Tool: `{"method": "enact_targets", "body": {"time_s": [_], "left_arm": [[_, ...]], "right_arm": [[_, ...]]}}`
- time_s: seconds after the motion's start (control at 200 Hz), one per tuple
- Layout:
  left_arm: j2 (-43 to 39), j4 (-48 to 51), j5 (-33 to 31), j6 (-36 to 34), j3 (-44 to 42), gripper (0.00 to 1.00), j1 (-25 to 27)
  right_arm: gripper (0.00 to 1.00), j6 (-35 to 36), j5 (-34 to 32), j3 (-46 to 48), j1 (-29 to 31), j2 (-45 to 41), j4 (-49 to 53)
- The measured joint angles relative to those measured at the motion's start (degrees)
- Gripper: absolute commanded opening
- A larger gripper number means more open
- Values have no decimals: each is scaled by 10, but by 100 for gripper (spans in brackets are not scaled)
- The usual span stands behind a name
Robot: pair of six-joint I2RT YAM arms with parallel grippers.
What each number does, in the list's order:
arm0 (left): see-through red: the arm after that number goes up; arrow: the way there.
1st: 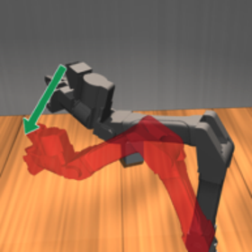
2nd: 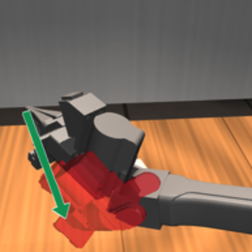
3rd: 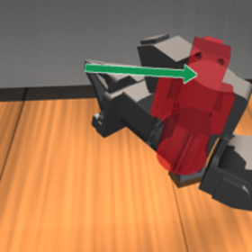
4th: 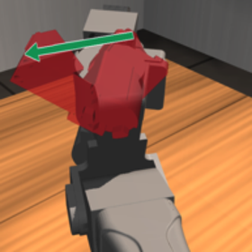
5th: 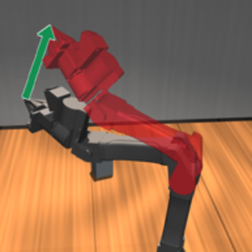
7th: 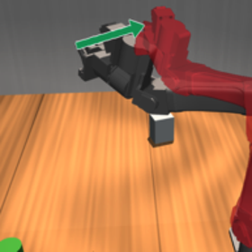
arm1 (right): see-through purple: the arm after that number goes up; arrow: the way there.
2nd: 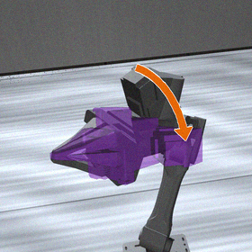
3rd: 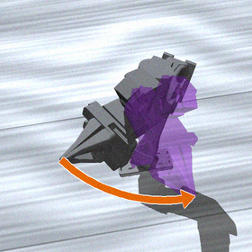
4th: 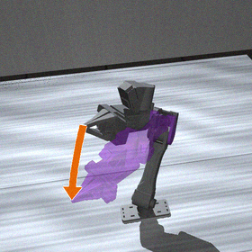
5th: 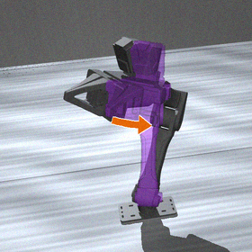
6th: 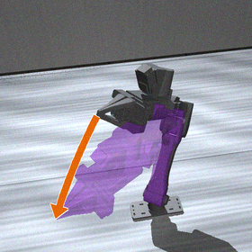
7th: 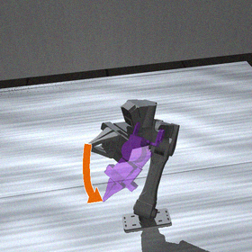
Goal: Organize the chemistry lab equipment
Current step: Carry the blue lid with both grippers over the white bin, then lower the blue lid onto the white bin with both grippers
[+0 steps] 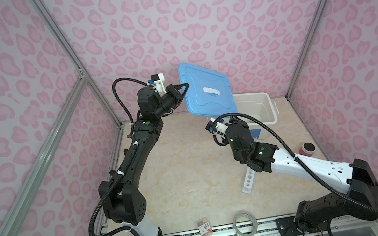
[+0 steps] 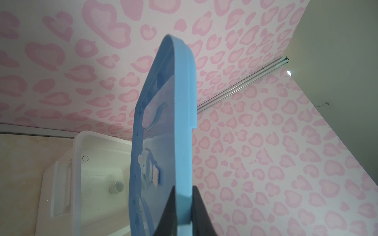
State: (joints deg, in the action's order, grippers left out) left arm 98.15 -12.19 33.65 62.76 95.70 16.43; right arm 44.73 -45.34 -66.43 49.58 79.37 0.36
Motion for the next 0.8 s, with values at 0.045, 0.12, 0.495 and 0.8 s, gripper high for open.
{"method": "enact_targets", "body": {"time_s": [0.045, 0.12, 0.495, 0.8], "left_arm": [[7, -3, 7, 6, 10, 4, -1], [14, -14, 19, 13, 26, 4, -2], [14, -55, 64, 53, 42, 4, -12], [53, -119, 105, 116, 52, 4, -10]], "right_arm": [[53, -28, 15, -12, -16, -10, 33], [56, -99, 66, -43, -66, -33, 89], [66, -433, 572, -61, -447, -83, 170], [71, -552, 873, -90, -549, 49, 85]]}}
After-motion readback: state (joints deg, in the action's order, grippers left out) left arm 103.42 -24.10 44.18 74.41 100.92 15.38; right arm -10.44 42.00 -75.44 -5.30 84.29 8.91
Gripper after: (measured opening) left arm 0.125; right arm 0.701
